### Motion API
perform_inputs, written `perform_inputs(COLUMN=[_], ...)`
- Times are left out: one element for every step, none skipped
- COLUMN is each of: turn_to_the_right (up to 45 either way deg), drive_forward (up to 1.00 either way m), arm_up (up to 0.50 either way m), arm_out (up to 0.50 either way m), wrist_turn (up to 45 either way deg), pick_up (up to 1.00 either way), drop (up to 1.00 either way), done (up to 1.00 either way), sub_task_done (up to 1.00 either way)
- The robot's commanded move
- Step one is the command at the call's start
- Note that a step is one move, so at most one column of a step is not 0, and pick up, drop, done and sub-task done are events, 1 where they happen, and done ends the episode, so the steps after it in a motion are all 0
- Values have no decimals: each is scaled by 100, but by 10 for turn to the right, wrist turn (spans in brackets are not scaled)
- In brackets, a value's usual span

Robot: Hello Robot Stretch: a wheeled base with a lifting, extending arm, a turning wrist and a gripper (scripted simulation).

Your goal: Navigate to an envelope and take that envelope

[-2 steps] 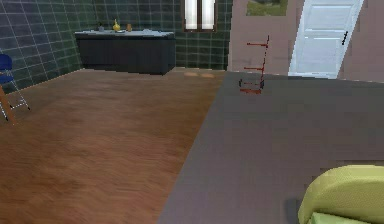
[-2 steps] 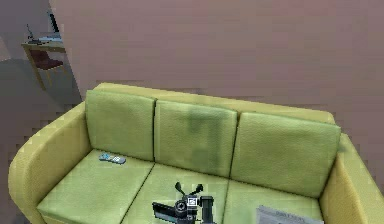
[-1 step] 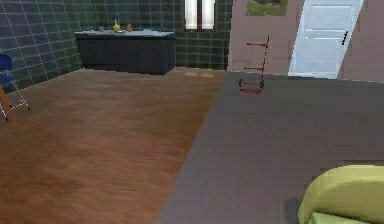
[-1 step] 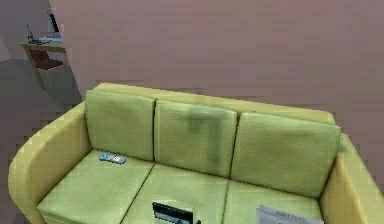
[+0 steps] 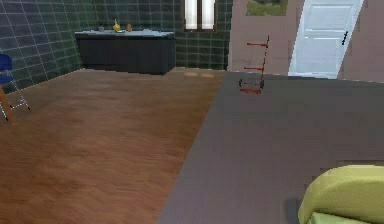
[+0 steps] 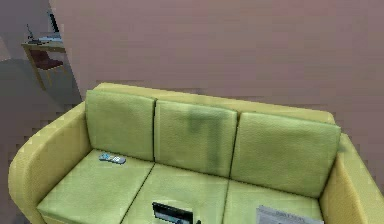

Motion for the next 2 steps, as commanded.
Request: perform_inputs(turn_to_the_right=[0, 0], drive_forward=[0, 0], arm_up=[10, 0], arm_out=[0, 0], wrist_turn=[0, 0], pick_up=[0, 0], drop=[0, 0], done=[0, 100], sub_task_done=[0, 0])
